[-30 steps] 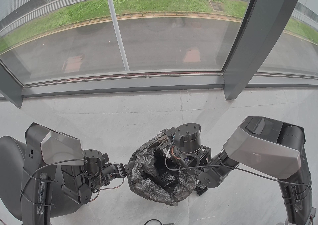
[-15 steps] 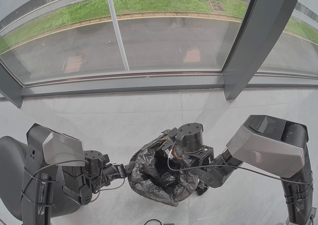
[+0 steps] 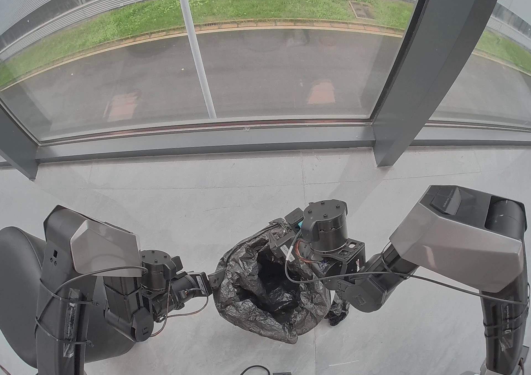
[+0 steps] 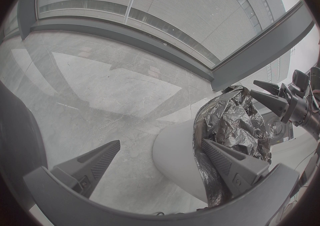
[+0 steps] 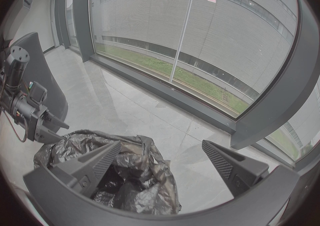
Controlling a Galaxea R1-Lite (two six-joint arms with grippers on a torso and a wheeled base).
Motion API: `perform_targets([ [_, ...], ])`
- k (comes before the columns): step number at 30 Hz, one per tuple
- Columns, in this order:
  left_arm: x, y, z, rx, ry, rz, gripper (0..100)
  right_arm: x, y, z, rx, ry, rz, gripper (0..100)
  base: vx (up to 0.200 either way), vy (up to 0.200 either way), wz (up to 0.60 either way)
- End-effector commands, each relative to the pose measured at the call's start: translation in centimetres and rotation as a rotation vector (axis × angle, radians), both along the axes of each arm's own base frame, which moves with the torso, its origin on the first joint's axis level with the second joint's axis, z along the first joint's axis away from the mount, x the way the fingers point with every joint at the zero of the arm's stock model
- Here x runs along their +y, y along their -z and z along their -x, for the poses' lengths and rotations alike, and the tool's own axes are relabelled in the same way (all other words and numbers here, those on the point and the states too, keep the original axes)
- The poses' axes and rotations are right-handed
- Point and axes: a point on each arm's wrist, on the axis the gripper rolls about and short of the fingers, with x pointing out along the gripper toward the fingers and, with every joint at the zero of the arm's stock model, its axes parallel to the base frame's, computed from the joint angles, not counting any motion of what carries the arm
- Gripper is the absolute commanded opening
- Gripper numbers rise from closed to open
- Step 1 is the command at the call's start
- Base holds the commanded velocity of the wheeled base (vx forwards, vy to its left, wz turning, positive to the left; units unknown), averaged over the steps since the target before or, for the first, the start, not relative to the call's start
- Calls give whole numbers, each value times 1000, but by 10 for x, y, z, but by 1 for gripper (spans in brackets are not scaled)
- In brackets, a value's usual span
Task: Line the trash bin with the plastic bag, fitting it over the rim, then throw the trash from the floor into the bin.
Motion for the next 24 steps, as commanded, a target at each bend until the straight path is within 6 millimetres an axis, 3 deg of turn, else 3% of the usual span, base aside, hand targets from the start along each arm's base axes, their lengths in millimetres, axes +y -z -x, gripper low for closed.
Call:
perform_targets([
  [1,0,0,0,-10,0,6,100,-12,-17,17,-3,7,22,100,0,0,0],
  [5,0,0,1,-17,-2,11,100,-28,-19,34,8,120,102,100,0,0,0],
  [7,0,1,1,-10,-8,22,100,-39,-9,45,32,205,162,100,0,0,0],
  [13,0,1,1,3,-20,40,100,-55,10,59,96,245,212,100,0,0,0],
  [24,0,3,2,7,-20,38,100,-54,13,66,113,236,169,100,0,0,0],
])
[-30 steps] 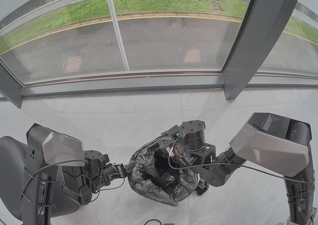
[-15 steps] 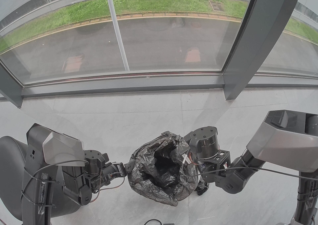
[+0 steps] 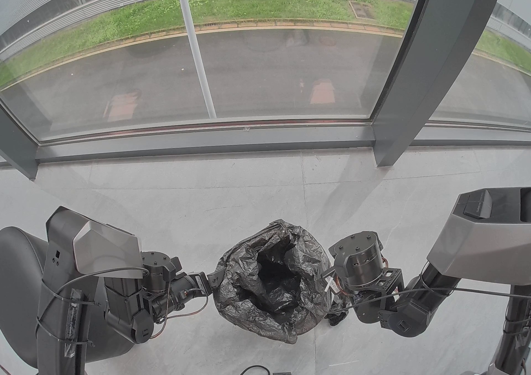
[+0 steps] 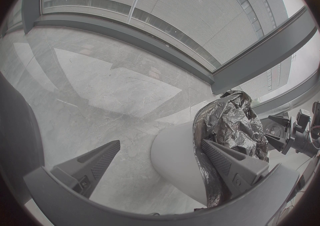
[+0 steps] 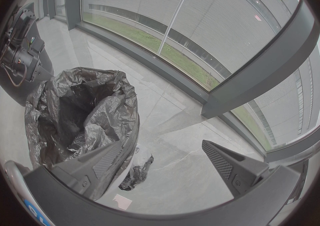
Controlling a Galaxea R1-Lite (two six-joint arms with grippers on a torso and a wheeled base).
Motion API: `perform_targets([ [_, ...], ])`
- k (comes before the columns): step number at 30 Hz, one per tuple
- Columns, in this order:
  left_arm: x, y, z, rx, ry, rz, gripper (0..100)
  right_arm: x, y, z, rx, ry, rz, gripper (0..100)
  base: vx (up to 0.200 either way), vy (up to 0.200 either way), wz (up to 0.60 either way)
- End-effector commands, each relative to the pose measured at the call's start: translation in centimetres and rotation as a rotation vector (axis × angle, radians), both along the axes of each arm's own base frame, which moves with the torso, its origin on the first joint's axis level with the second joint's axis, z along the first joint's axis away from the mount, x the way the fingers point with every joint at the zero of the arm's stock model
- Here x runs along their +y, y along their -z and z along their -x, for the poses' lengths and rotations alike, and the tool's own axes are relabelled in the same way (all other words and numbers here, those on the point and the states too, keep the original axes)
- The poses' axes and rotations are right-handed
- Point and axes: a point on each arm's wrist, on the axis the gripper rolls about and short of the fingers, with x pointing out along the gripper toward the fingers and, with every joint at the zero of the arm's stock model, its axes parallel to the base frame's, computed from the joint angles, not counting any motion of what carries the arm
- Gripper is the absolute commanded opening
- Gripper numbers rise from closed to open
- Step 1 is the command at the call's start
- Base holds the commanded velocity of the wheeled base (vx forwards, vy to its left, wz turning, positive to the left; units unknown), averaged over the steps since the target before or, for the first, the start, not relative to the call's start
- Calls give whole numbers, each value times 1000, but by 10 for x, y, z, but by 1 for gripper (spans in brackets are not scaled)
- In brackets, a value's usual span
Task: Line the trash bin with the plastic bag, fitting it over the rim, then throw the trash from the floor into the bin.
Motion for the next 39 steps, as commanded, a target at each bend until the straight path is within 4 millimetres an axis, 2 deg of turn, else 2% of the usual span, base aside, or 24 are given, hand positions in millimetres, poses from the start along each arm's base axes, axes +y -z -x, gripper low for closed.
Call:
perform_targets([
  [1,0,1,0,2,-1,-1,100,6,-2,4,-7,-17,-27,100,0,0,0],
  [10,0,1,0,0,0,0,100,23,-6,23,12,-112,-98,100,0,0,0],
  [11,0,1,0,1,1,-2,100,28,-4,30,36,-149,-122,100,0,0,0],
  [17,0,2,0,3,-1,-2,100,32,18,23,70,-142,-93,100,0,0,0],
  [21,0,2,0,3,-1,-2,100,28,30,19,94,-123,-75,100,0,0,0],
  [28,0,2,0,2,-1,-3,100,13,33,3,77,-66,-88,100,0,0,0],
  [39,0,3,0,3,0,-5,100,-3,35,5,85,-27,-93,100,0,0,0],
])
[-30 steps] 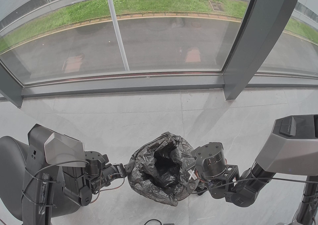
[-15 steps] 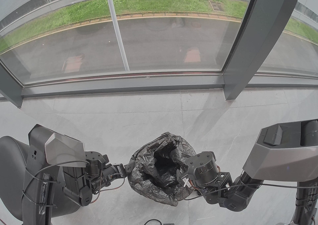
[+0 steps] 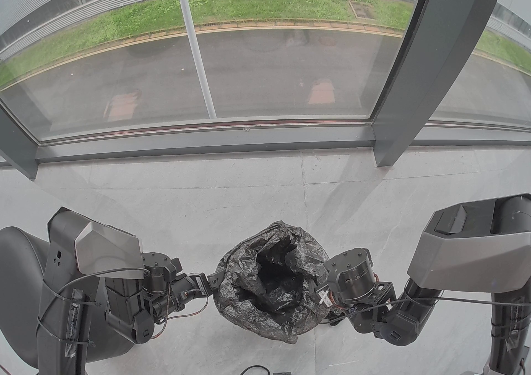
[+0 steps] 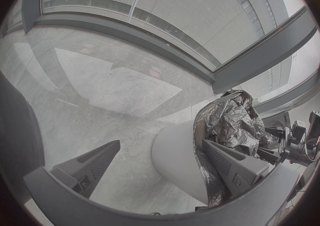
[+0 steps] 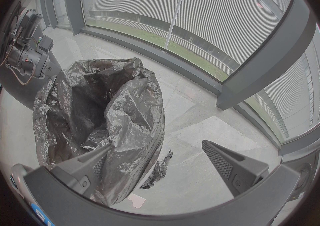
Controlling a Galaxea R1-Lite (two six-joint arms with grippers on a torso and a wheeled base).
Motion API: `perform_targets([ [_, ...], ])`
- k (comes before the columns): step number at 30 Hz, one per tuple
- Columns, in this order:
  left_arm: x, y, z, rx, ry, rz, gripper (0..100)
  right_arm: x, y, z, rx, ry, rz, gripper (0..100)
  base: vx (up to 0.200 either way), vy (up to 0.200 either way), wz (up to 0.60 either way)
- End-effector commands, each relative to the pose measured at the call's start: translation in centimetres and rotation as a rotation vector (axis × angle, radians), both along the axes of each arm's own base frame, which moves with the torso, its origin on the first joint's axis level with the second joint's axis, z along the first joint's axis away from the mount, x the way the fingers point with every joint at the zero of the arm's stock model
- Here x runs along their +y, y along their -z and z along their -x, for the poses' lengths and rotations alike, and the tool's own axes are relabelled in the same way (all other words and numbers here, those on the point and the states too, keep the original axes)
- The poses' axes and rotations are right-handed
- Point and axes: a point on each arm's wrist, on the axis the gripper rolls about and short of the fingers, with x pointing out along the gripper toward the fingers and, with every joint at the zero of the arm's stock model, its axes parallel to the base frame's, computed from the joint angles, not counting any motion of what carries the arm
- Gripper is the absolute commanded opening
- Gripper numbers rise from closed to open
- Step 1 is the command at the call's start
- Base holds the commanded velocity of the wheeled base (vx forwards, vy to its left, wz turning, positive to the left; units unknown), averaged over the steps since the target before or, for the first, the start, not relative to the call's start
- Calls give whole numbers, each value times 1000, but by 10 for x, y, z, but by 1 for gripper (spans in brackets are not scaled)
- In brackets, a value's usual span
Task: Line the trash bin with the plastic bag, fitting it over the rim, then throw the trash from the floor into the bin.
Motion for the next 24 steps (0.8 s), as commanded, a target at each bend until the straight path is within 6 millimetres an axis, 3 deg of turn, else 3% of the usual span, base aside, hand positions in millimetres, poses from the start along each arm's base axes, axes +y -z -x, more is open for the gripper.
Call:
perform_targets([
  [1,0,0,0,-2,1,0,100,-7,3,2,10,16,1,100,0,0,0],
  [12,0,0,0,-2,0,0,100,-43,6,3,-11,99,-20,100,0,0,0],
  [24,0,1,0,-1,0,-1,100,-51,16,11,-26,103,-35,100,0,0,0],
])
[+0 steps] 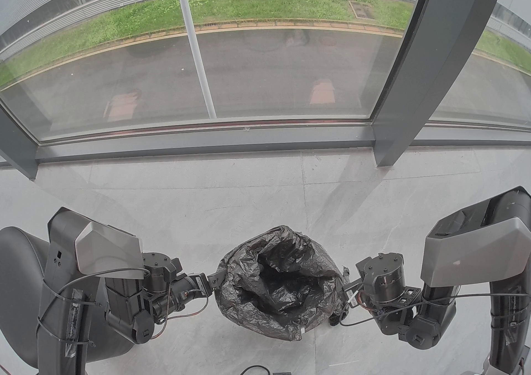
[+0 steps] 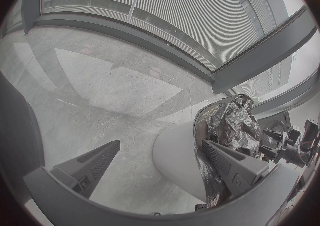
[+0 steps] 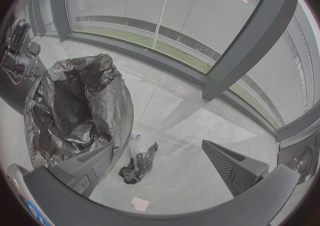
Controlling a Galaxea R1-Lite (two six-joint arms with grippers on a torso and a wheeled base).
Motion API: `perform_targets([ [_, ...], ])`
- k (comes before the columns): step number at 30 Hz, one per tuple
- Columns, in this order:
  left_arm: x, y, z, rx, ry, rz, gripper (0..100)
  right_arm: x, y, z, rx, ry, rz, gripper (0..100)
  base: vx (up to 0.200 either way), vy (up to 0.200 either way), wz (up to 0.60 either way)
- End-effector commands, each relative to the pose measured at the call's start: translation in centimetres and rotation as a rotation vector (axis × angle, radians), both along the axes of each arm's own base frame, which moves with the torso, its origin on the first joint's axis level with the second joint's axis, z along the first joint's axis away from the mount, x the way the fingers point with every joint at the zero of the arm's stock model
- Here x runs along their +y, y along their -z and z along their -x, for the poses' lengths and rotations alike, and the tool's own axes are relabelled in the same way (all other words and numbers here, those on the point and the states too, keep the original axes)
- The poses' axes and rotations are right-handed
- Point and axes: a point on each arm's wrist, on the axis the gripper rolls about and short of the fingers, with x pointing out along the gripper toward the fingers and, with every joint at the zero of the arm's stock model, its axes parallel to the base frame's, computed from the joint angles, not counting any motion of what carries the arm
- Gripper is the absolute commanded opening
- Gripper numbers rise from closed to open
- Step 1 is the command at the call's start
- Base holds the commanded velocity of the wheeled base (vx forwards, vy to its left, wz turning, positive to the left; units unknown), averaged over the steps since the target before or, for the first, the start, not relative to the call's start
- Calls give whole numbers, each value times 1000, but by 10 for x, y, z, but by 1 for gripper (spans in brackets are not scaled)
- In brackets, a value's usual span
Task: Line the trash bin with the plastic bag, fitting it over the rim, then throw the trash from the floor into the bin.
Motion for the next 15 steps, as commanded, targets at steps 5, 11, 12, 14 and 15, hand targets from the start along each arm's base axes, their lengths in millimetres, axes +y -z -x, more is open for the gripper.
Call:
perform_targets([
  [5,0,0,0,-1,0,1,100,-5,10,0,24,2,6,100,0,0,0],
  [11,0,0,0,-1,0,1,100,-4,12,0,26,-5,2,100,0,0,0],
  [12,0,1,0,1,0,0,100,-4,13,0,27,-9,0,100,0,0,0],
  [14,0,1,0,1,0,0,100,-4,14,-1,27,-9,-2,100,0,0,0],
  [15,0,1,0,1,0,0,100,-3,14,-1,29,-9,-1,100,0,0,0],
])
